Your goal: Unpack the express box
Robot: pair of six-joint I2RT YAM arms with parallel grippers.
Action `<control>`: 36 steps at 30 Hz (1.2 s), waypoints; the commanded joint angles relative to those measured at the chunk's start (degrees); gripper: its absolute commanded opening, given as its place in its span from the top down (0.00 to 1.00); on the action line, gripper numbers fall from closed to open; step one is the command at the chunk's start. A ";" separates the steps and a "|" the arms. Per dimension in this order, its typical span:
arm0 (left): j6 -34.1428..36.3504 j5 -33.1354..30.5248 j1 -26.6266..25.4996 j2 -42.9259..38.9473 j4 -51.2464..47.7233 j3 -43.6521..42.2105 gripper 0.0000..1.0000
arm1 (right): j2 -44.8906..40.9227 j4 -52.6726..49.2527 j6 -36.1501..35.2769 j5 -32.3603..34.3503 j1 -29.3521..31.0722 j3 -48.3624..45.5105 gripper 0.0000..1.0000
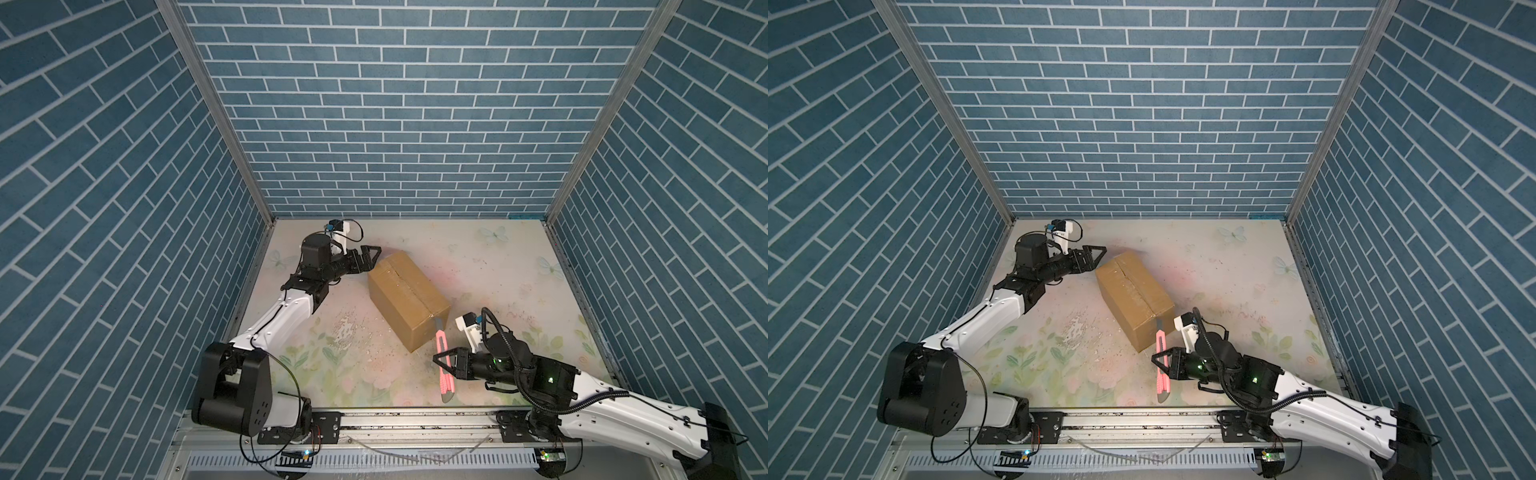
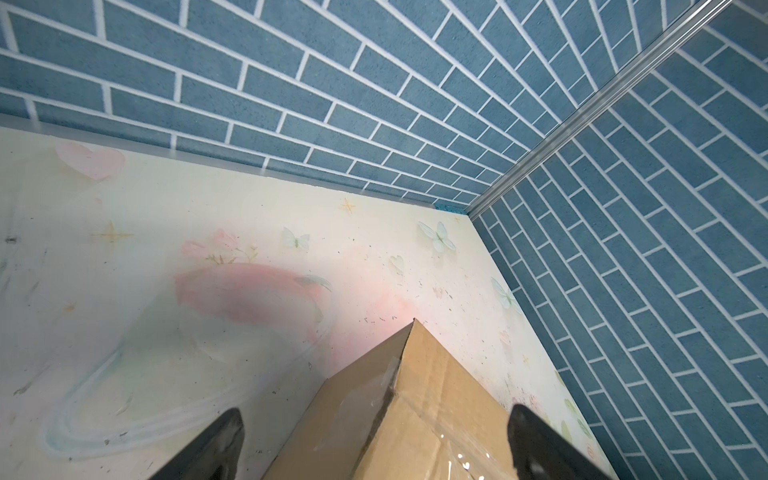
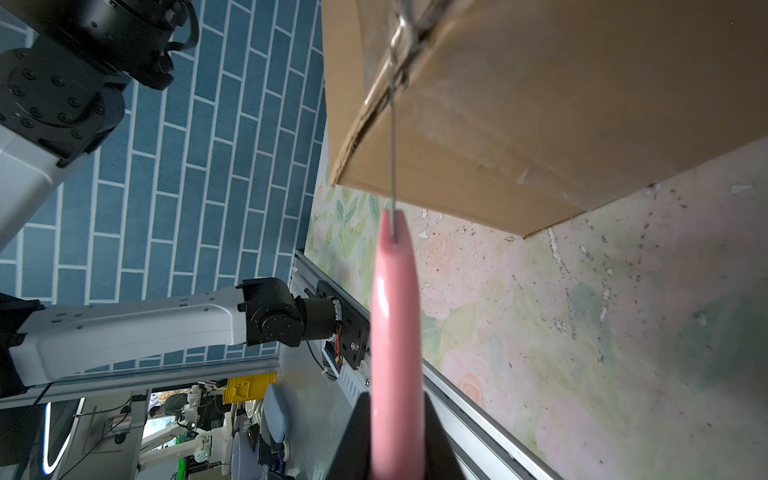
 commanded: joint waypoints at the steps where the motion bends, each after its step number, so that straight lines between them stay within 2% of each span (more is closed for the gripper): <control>1: -0.06 0.94 0.08 1.20 2.89 -0.46 0.00 | -1.17 4.84 2.48 2.31 0.29 -1.76 1.00; 9: -0.51 1.20 0.03 1.86 4.24 -0.54 0.00 | 3.20 10.19 3.26 0.76 0.30 -2.78 1.00; 26: -0.50 1.29 -0.07 1.86 4.79 -0.95 0.00 | 3.93 15.21 5.05 0.76 0.26 -6.59 1.00; 36: -0.41 1.20 -1.98 3.15 6.38 -2.39 0.00 | 6.91 20.16 4.78 -0.88 0.18 -6.20 1.00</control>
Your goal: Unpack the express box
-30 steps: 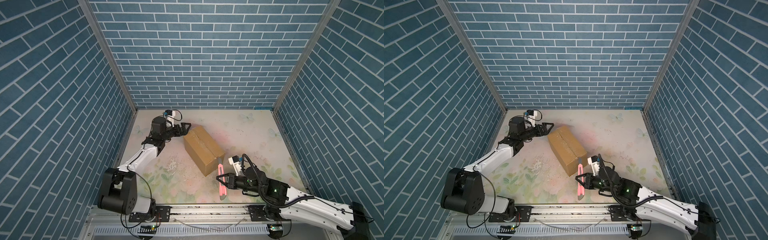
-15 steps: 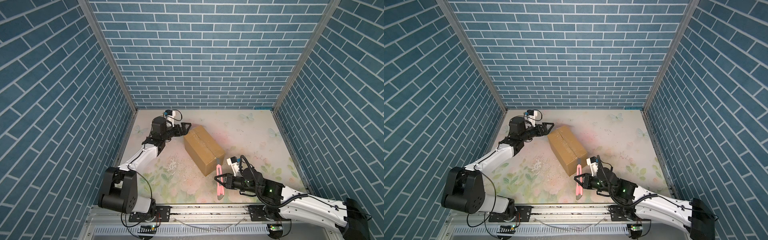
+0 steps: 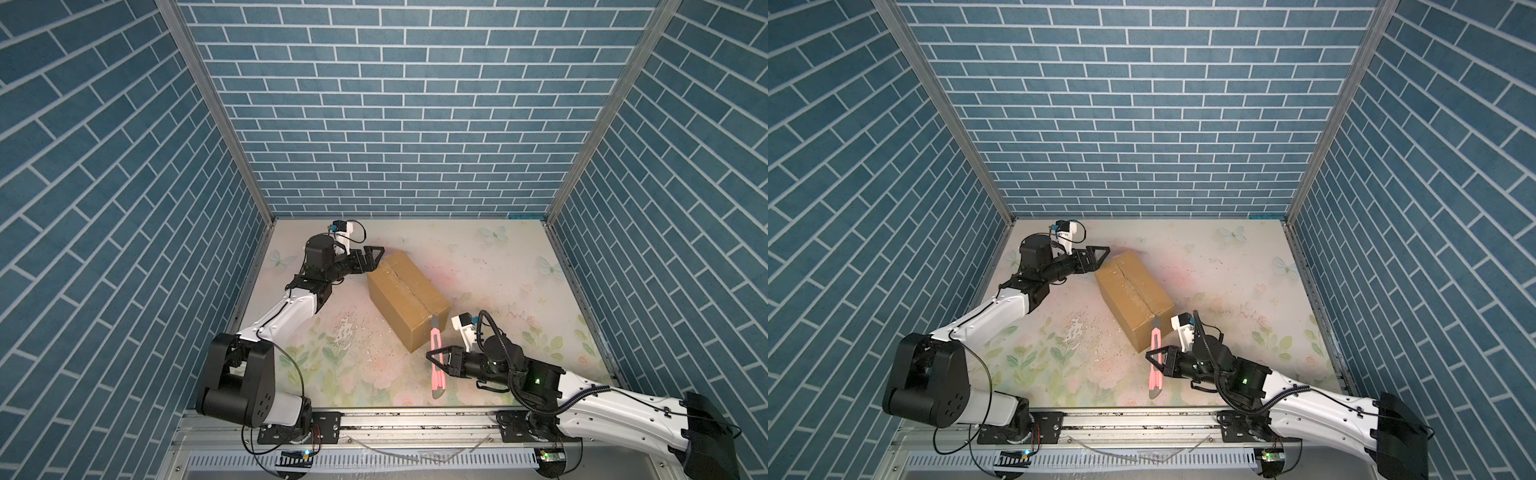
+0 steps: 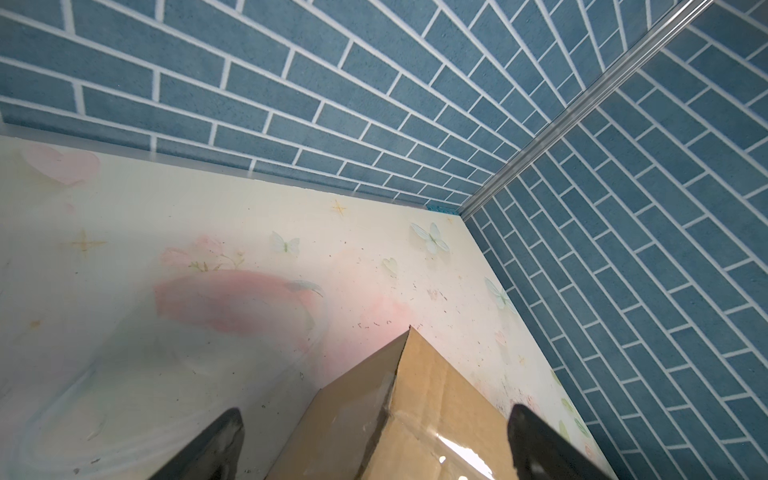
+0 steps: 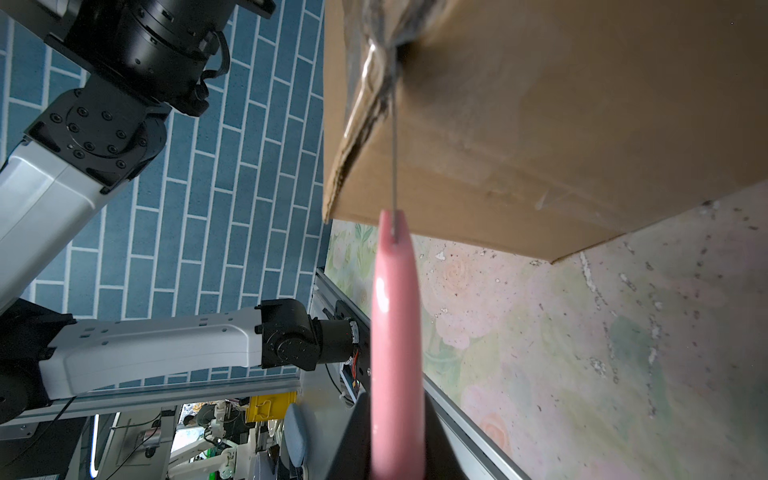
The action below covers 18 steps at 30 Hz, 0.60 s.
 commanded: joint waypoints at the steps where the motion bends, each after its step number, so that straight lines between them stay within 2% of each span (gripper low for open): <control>1: -0.02 0.52 -1.00 1.03 2.02 -1.53 0.00 | 1.24 4.92 1.54 -1.04 0.13 -0.96 1.00; 8: -1.59 -0.11 -2.18 0.55 5.48 -4.91 0.00 | 2.54 9.54 1.43 -3.06 0.12 -0.85 1.00; 10: -1.89 -2.02 -3.67 -1.26 5.81 -6.80 0.00 | 2.54 9.72 1.52 -3.28 0.03 -0.67 1.00; 15: -3.82 -10.90 -10.65 -9.76 6.04 -13.97 0.00 | 3.36 11.25 1.76 -4.06 -0.14 -0.59 1.00; 18: -6.13 -19.10 -15.47 -16.78 5.82 -18.80 0.00 | 4.65 12.25 2.11 -4.71 -0.24 -0.64 1.00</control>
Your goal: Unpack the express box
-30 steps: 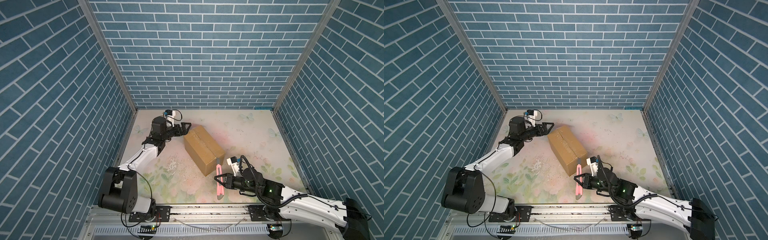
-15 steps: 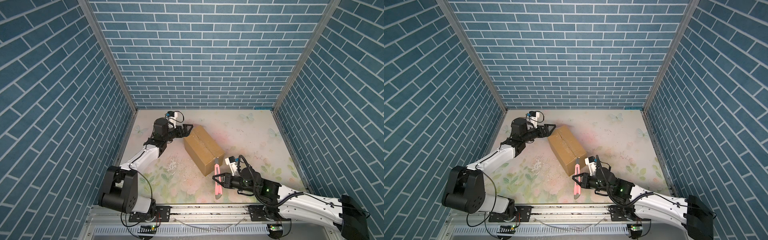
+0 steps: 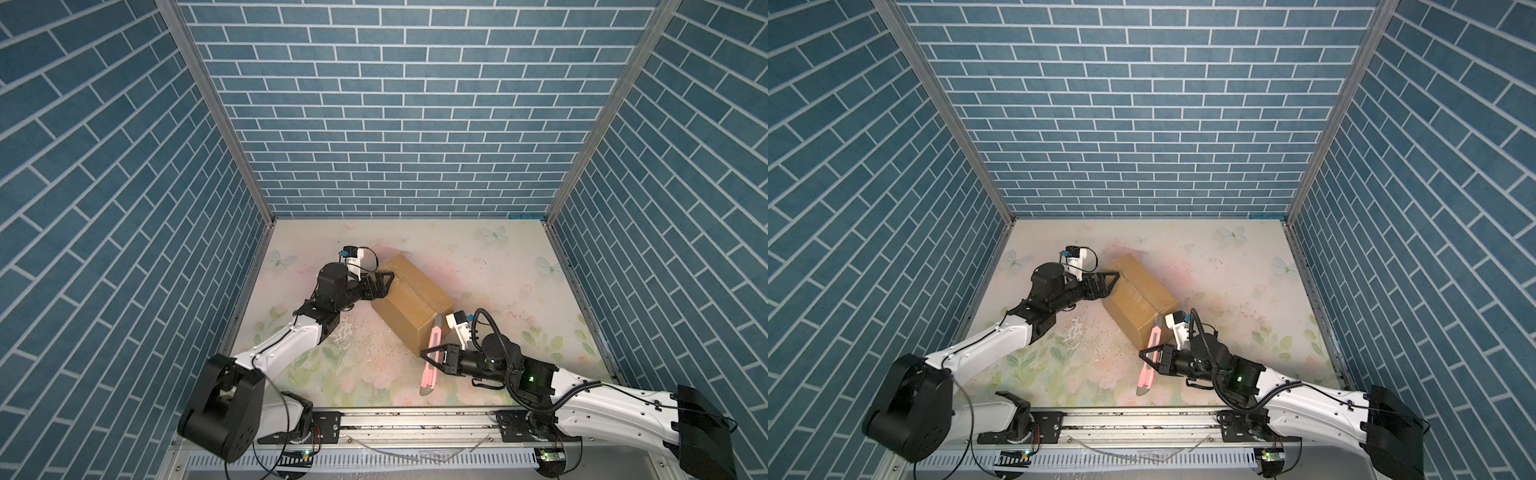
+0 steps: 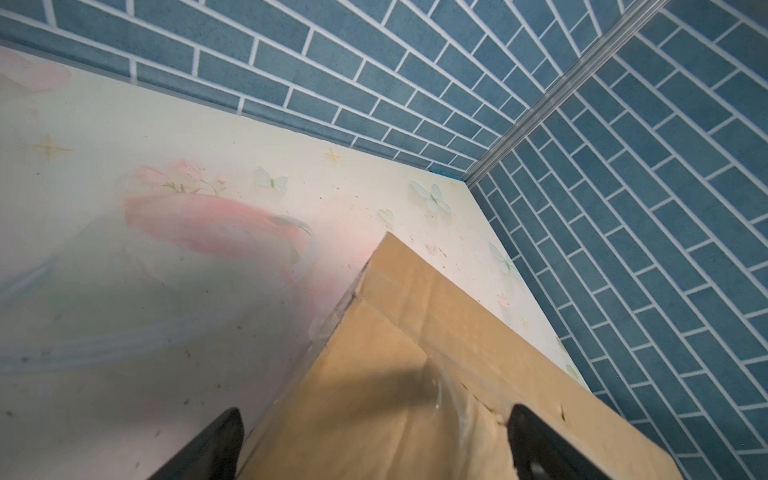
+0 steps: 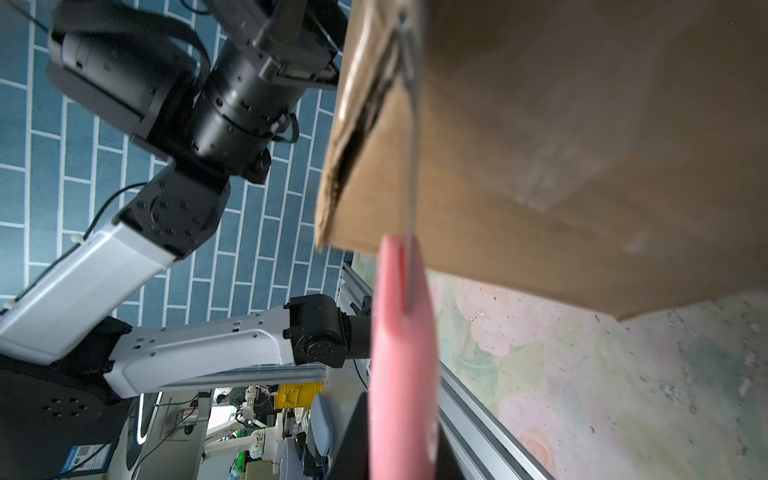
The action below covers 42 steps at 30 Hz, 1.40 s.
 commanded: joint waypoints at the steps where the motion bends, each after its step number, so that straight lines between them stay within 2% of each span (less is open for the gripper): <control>1: -3.26 -9.64 -5.18 -7.07 0.70 -3.78 0.00 | 1.42 4.96 1.25 -1.64 -0.13 -0.61 1.00; 5: -4.56 -17.30 -9.02 -15.51 -3.73 -6.63 0.00 | 2.81 6.61 1.55 -2.28 -0.21 -0.93 1.00; 9: -3.22 -20.08 -9.20 -19.90 -8.63 -7.34 0.00 | 2.75 6.94 1.55 -2.62 -0.24 -1.10 1.00; 14: -0.91 -23.29 -8.08 -20.94 -12.85 -6.07 0.00 | 1.91 5.48 1.31 -3.06 -0.20 -1.04 1.00; 19: -1.33 -25.66 -4.41 -18.54 -8.19 -9.18 0.00 | 1.59 2.96 0.54 -3.95 -0.22 -0.10 1.00; 21: -2.65 -24.79 -1.44 -17.79 -6.80 -10.22 0.00 | 1.18 2.11 0.62 -4.19 -0.13 0.06 1.00; 24: -4.78 -19.90 4.16 -17.71 -4.63 -11.03 0.00 | -0.51 -0.44 0.67 -4.67 -0.13 0.24 1.00; 27: -4.26 -16.29 7.29 -19.19 -9.68 -8.00 0.00 | -3.24 -5.55 0.11 -5.51 -0.13 1.04 1.00; 30: -2.95 -14.09 7.31 -20.66 -20.53 -2.27 0.00 | -7.76 -16.35 -2.00 -4.67 -0.50 3.41 1.00; 33: -4.93 -11.22 7.14 -23.84 -28.10 0.33 0.00 | -13.80 -32.84 -5.33 -2.45 -2.29 8.14 1.00; 37: -9.36 -11.59 4.31 -30.55 -34.08 -0.37 0.00 | -16.55 -52.04 -12.31 -1.49 -8.25 17.12 1.00; 39: -10.91 -14.46 -0.35 -32.71 -36.32 -0.25 0.00 | -14.42 -56.59 -16.73 -3.12 -11.47 21.41 1.00; 42: -11.59 -20.61 -10.20 -31.96 -38.24 1.95 0.00 | -9.10 -59.18 -23.06 -6.05 -15.01 27.89 1.00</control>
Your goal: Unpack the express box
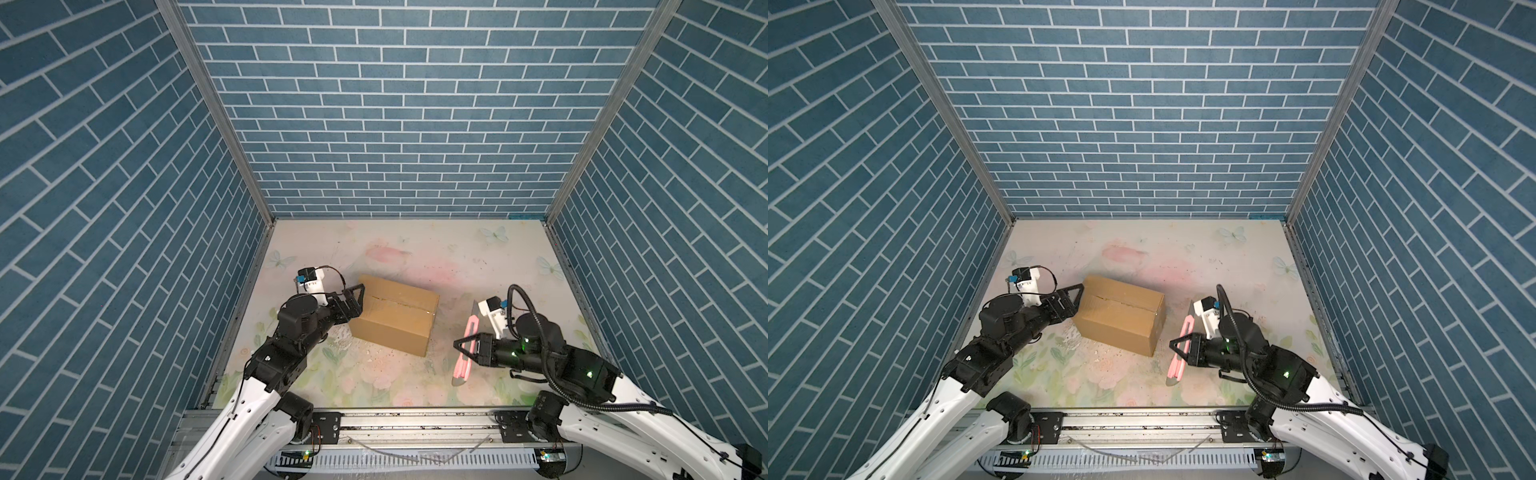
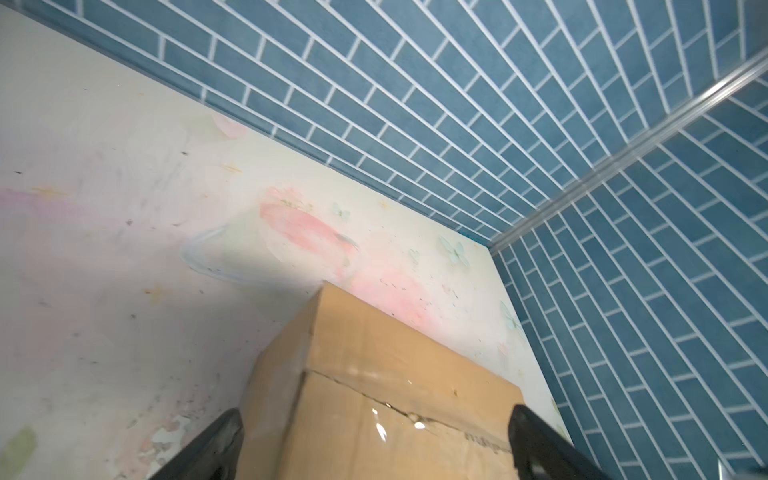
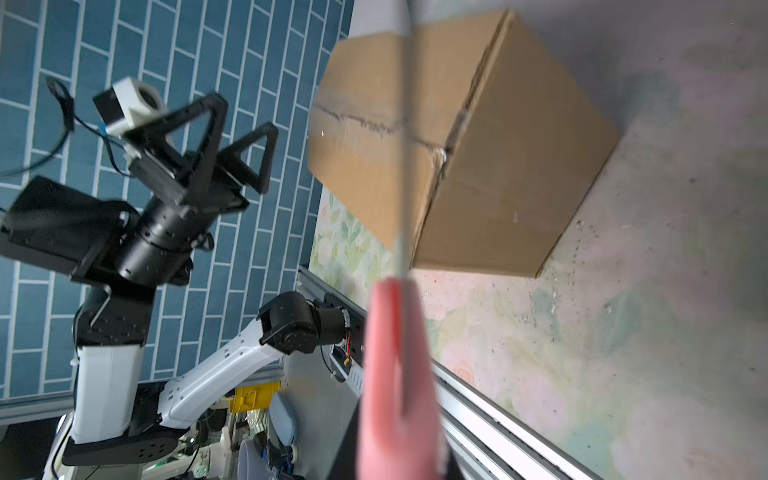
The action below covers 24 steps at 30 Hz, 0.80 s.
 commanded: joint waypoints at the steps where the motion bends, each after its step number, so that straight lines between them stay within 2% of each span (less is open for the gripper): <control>1: -2.03 -6.07 -8.90 2.15 -5.63 3.25 0.00 | 5.28 -9.70 -10.65 -3.16 -3.28 6.62 1.00; 5: -1.72 -5.01 -16.08 9.15 -1.52 7.64 0.06 | 12.84 -8.87 -15.63 -6.80 -7.26 15.28 1.00; 10: -0.16 0.76 -19.42 16.44 9.84 9.48 0.19 | 21.39 -5.98 -18.25 -11.06 -10.02 23.14 1.00; 13: 0.05 2.74 -19.71 18.89 14.39 9.51 0.37 | 25.41 -3.98 -18.24 -12.78 -11.06 26.16 1.00; 17: 0.52 3.04 -19.75 21.22 14.86 10.66 0.60 | 29.18 -2.73 -18.15 -12.77 -11.74 29.51 1.00; 20: 0.42 4.03 -19.70 24.01 14.97 12.43 0.69 | 31.68 -2.36 -18.23 -12.35 -11.97 31.52 1.00; 24: 0.03 4.94 -19.88 28.23 14.66 14.77 0.72 | 34.55 -2.16 -18.16 -11.56 -11.91 33.54 1.00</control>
